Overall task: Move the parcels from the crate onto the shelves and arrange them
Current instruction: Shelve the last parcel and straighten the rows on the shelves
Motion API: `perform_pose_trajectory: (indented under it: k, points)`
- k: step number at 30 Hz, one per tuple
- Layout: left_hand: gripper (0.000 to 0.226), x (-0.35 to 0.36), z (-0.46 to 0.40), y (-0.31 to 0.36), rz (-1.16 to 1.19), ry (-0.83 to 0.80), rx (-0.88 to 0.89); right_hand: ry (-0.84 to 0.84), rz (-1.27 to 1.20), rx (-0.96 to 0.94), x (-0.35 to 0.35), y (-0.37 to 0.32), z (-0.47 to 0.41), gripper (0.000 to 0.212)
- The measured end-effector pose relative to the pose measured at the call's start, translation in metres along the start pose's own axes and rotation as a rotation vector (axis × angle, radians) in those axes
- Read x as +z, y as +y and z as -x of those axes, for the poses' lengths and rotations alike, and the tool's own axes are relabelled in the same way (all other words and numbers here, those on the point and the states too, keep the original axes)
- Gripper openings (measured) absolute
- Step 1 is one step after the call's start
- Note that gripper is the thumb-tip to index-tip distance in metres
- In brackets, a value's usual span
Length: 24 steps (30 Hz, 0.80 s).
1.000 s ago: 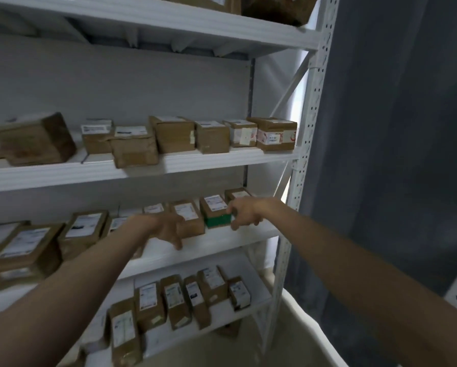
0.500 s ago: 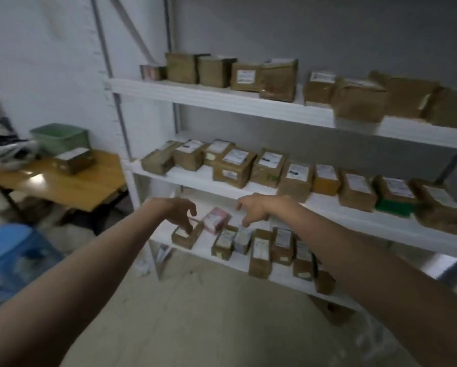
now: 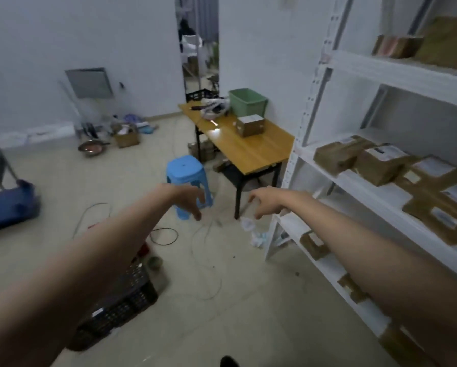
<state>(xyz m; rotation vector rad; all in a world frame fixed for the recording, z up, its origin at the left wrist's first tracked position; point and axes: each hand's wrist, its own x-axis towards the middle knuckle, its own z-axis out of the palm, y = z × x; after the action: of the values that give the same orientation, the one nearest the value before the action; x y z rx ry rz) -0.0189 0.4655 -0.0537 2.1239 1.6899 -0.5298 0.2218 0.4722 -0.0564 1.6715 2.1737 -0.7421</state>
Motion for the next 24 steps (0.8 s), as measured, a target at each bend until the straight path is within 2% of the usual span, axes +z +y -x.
perform_pose_trajectory:
  k: [8, 11, 17, 22, 24]
  points:
    - [0.062, 0.037, 0.012, -0.144, 0.202, -0.007, -0.313, -0.108, 0.133, -0.256, -0.003, -0.107, -0.139, 0.063]
    - [0.054, 0.063, 0.030, -0.186, 0.243, -0.041, -0.388, -0.147, 0.186, -0.374, 0.007, -0.159, -0.174, 0.061]
    - [0.051, 0.125, 0.070, -0.272, 0.435, -0.082, -0.579, -0.264, 0.296, -0.590, 0.045, -0.272, -0.225, 0.057]
    - [0.042, 0.183, 0.085, -0.354, 0.541, -0.146, -0.665, -0.318, 0.341, -0.661, 0.088, -0.359, -0.276, 0.052]
    - [0.048, 0.205, 0.083, -0.394, 0.590, -0.144, -0.685, -0.345, 0.327, -0.668, 0.108, -0.393, -0.300, 0.047]
